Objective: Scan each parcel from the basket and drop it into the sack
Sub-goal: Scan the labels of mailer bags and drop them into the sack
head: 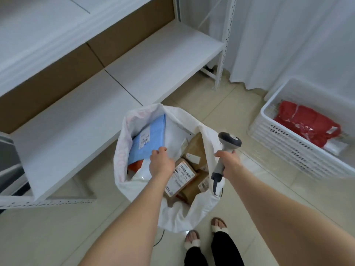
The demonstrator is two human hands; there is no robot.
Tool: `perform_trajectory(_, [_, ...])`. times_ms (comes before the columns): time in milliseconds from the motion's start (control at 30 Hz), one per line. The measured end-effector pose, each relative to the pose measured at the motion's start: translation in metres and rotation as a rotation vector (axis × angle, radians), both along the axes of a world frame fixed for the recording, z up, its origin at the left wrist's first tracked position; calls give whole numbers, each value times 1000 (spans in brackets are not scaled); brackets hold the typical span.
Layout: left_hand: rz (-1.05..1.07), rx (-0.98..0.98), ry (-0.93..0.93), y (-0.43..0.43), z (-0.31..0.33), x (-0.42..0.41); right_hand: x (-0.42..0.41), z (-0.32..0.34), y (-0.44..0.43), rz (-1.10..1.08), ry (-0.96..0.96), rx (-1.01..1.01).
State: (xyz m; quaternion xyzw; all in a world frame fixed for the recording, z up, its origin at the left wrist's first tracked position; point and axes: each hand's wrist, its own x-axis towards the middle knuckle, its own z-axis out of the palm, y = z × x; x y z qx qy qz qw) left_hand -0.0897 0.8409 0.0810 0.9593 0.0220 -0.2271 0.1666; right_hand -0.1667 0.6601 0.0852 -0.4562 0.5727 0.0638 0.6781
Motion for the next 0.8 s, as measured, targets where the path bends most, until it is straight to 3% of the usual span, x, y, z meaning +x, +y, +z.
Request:
perform_trajectory(200, [455,-18,-171,37,-8,-76,-55,1,21,83,111,134])
perform_trajectory(333, [972,-5,-91,70,-28,-117,-88,-15,41,107,179,226])
perform_trajectory(400, [1249,-194,85,78,-40,-127,-96,-24,48,72,153,245])
perform_trajectory(467, [1446,-609,292,76,-57,-136,-96,-36,57,30,88,247])
perform_trajectory(533, [1464,-978,431,67,-64,-143,-89,-43,67,62,71,184])
perform_trajectory(600, [1409,-1159,403,60,-68,-138,-78,-49,72,158,148,35])
perform_trajectory(800, [1368,-1142,293,68,-45,-97,-54,-32,84,73,82,68])
